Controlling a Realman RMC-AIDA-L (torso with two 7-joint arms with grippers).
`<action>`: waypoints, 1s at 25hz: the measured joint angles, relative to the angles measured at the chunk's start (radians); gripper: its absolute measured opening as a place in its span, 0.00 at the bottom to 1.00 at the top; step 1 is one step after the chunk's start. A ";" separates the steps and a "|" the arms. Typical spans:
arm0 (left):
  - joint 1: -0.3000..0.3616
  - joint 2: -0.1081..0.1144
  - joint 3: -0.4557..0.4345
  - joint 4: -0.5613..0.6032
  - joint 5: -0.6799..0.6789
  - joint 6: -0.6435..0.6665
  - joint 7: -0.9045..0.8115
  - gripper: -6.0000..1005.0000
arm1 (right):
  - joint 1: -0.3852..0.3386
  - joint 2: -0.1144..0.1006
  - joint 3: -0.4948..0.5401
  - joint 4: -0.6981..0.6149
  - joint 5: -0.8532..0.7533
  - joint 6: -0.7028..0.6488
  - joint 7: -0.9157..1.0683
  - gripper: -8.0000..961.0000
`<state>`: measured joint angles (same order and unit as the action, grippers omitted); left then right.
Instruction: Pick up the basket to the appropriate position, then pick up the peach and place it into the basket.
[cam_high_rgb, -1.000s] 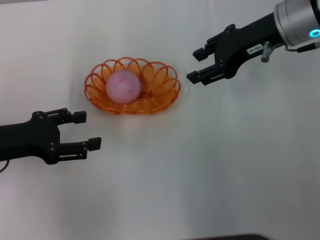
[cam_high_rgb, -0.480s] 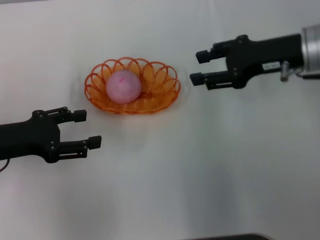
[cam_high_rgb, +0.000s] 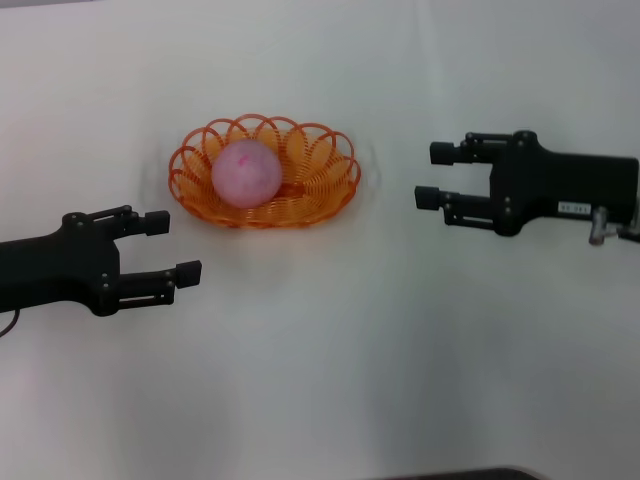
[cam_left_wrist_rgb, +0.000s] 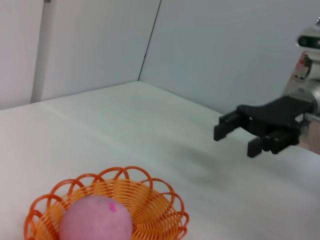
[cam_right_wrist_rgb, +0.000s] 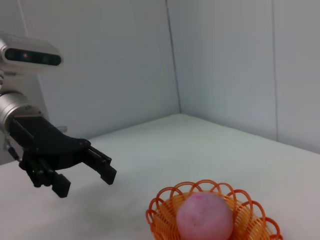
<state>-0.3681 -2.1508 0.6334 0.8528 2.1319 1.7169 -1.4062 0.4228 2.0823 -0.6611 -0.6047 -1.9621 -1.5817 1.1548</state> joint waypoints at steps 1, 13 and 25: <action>0.001 0.000 0.000 0.000 -0.007 -0.004 0.001 0.82 | -0.006 0.001 0.015 0.017 0.001 -0.001 -0.027 0.65; 0.007 0.000 -0.017 0.000 -0.015 -0.012 0.006 0.82 | -0.012 0.001 0.061 0.072 0.003 -0.006 -0.104 0.65; 0.012 0.000 -0.025 0.000 -0.015 -0.011 0.007 0.82 | -0.008 0.003 0.061 0.075 0.003 -0.007 -0.104 0.65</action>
<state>-0.3561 -2.1506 0.6089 0.8529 2.1168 1.7055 -1.3990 0.4151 2.0856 -0.5996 -0.5297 -1.9587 -1.5891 1.0504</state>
